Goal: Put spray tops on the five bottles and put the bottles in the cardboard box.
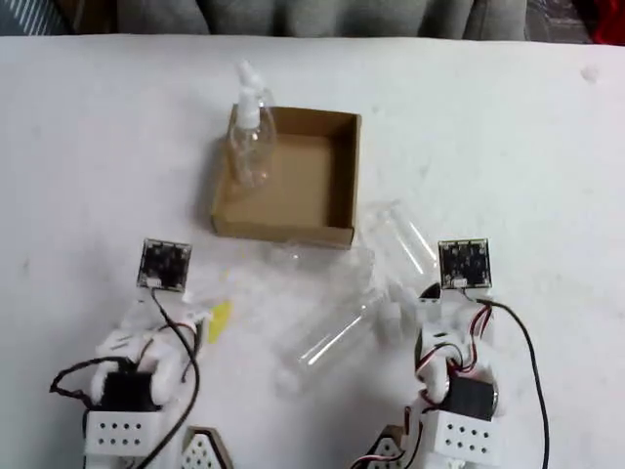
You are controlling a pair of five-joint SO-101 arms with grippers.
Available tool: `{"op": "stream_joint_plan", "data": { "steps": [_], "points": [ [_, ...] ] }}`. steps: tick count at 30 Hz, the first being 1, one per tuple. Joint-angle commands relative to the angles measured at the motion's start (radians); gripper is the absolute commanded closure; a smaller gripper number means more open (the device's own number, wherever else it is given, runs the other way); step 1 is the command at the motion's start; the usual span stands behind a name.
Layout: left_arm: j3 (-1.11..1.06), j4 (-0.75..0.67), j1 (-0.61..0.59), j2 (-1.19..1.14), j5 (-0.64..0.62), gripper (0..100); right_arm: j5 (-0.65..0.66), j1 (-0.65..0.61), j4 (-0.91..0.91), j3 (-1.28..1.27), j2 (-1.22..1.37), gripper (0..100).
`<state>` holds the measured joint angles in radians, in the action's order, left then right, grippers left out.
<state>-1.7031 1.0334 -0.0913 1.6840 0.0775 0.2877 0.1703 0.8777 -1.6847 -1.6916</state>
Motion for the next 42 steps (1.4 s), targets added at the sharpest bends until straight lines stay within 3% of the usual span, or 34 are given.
{"op": "stream_joint_plan", "data": {
  "steps": [1, 4, 8, 20, 26, 42],
  "points": [
    [0.003, 0.002, -0.047, 0.024, 0.014, 100, 0.009, -0.004, 0.018, -0.011, 0.005, 98.2],
    [0.003, 0.017, -0.101, 0.024, 0.066, 93, 0.011, 0.025, 0.016, -0.011, 0.005, 98.2],
    [0.003, 0.021, -0.127, 0.024, 0.083, 98, 0.035, 0.088, 0.012, -0.011, 0.005, 98.2],
    [0.003, 0.020, -0.133, 0.024, 0.094, 98, 0.075, 0.097, 0.016, -0.011, 0.007, 98.2],
    [0.003, 0.021, -0.203, 0.027, 0.229, 98, 0.138, 0.094, 0.016, -0.011, 0.012, 98.2],
    [0.003, 0.021, -0.234, 0.027, 0.235, 97, 0.143, 0.096, 0.019, -0.011, 0.012, 98.2]
  ]
}}
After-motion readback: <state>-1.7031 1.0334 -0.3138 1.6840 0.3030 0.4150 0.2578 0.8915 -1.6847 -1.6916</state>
